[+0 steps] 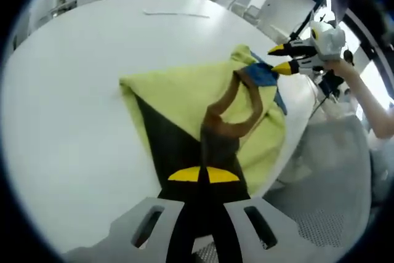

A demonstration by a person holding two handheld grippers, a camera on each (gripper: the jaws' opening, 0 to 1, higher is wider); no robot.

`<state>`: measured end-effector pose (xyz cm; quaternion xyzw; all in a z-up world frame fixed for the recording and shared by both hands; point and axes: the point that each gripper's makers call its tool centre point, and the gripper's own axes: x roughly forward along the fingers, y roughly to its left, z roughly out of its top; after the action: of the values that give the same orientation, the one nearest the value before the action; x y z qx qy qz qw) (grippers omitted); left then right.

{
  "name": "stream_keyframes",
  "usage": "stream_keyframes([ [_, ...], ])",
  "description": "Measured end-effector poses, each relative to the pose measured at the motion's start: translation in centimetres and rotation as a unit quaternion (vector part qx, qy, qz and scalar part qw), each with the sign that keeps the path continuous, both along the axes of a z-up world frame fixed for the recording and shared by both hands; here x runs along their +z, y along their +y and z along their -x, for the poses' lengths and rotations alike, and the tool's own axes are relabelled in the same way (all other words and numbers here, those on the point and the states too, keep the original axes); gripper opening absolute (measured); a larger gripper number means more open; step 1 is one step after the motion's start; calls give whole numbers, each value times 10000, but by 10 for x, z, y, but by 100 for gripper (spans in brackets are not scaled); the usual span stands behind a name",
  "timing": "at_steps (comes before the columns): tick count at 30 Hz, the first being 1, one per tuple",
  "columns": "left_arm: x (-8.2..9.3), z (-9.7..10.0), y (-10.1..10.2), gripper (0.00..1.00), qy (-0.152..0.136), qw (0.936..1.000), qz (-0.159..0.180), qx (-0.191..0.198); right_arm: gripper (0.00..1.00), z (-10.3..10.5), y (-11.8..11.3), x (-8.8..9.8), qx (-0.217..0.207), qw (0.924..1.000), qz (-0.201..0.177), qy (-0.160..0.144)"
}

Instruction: Fold the garment on the visible template until the final outline fits inside the template.

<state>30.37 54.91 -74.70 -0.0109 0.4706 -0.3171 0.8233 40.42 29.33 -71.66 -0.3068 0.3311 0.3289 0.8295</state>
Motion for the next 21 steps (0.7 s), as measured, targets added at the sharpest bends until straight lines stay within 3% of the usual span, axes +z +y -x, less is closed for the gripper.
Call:
stream_keyframes([
  [12,1,-1,0,0,-23,10000,-1,-8,30,6,20,17,211,9996,-153,-76],
  [21,2,-1,0,0,-33,10000,2,-5,29,11,48,0,483,9987,-182,40],
])
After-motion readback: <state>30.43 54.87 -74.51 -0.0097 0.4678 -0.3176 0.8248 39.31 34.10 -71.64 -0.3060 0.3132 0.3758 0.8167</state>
